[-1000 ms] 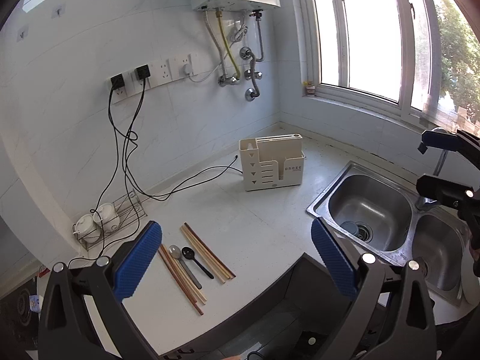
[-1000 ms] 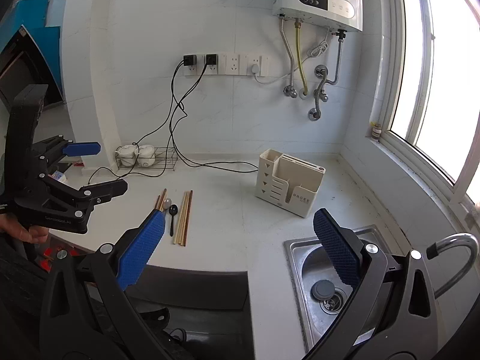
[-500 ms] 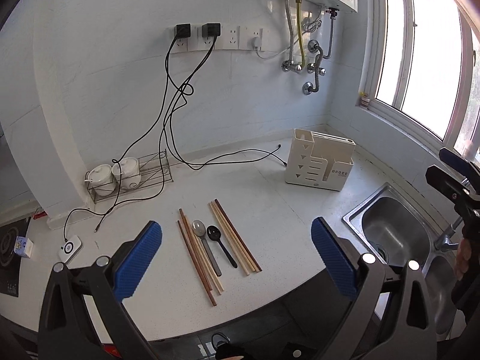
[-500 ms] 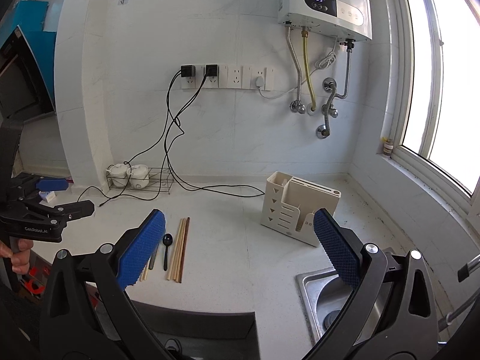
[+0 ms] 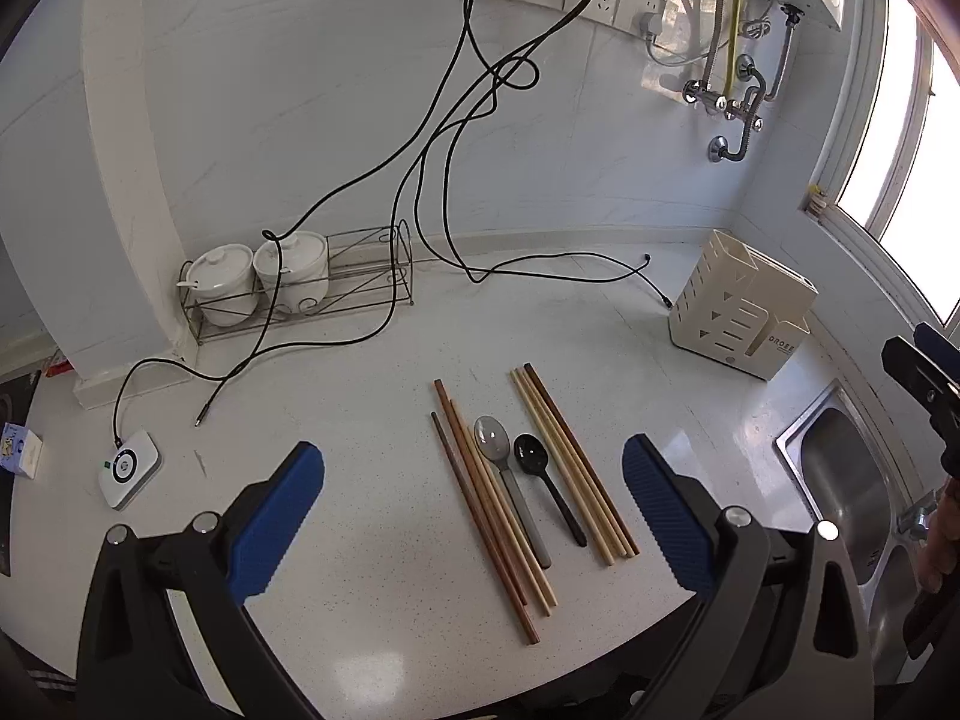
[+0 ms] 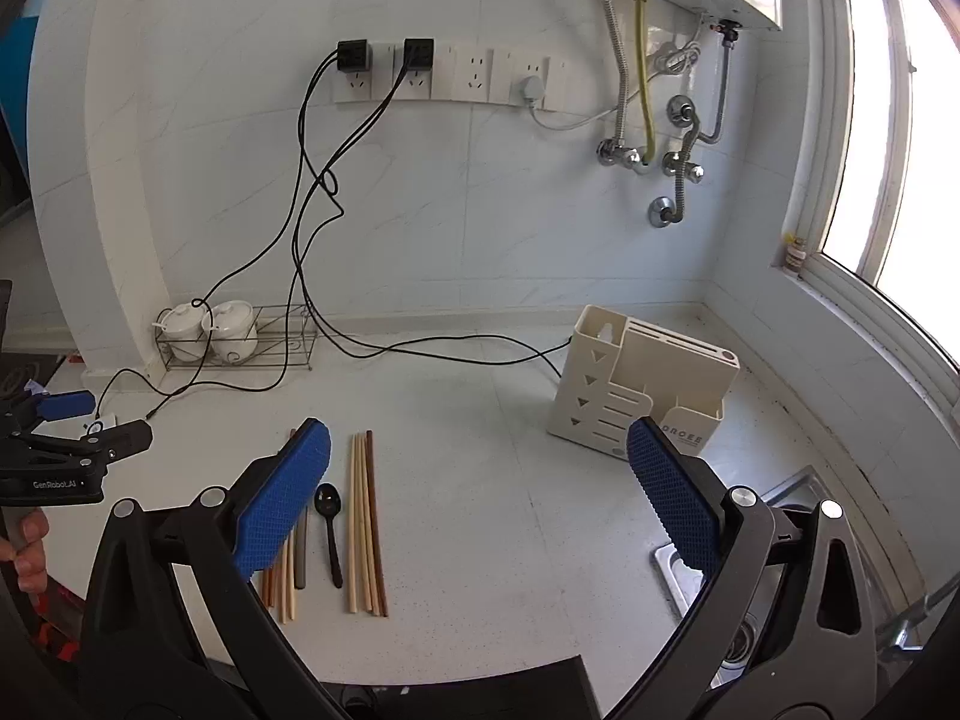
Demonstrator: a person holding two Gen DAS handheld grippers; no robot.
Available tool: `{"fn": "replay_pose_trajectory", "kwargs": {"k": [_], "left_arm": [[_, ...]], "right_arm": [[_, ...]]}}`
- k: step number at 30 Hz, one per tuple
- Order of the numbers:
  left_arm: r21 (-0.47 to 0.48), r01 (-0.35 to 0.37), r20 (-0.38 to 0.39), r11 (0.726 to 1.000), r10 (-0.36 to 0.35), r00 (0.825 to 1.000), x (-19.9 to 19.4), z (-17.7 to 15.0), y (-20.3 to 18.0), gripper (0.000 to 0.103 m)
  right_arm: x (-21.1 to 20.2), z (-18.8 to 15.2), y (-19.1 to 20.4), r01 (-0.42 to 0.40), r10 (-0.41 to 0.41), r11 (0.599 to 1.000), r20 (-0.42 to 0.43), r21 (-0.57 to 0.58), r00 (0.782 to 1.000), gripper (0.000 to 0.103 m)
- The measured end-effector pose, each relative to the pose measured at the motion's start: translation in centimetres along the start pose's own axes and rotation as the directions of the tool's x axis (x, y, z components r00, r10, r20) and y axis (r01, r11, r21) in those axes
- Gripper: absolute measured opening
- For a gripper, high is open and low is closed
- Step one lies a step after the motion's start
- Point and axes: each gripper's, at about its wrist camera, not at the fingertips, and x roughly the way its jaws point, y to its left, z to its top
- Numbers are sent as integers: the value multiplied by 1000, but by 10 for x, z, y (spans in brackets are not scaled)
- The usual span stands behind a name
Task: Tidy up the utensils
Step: 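Lower both tools toward the row of chopsticks and spoons on the counter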
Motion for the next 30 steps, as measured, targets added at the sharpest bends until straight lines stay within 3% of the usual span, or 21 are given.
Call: {"fn": "replay_pose_trajectory", "kwargs": {"k": [6,9,14,17,21,30], "left_arm": [[-10,16,-50,1000,-17,999,29,4,26,98],[3,44,-87,999,-44,995,44,5,29,98],[7,3,-133,1000,-2,991,67,6,32,98],[-27,1,-171,1000,-6,985,81,1,35,98],[-109,12,-250,994,-39,967,106,-14,36,98],[-128,-115,-430,985,49,902,161,-56,19,98]], "right_arm": [[45,7,20,-53,54,999,-139,9,989,95],[64,6,24,-53,55,998,-160,17,986,95],[101,2,28,-57,49,998,-199,-36,979,95],[123,0,27,-144,132,989,-209,-42,969,95],[156,-1,24,-236,208,969,-268,-77,941,95],[229,-34,29,-313,239,944,-435,-107,868,94]]}}
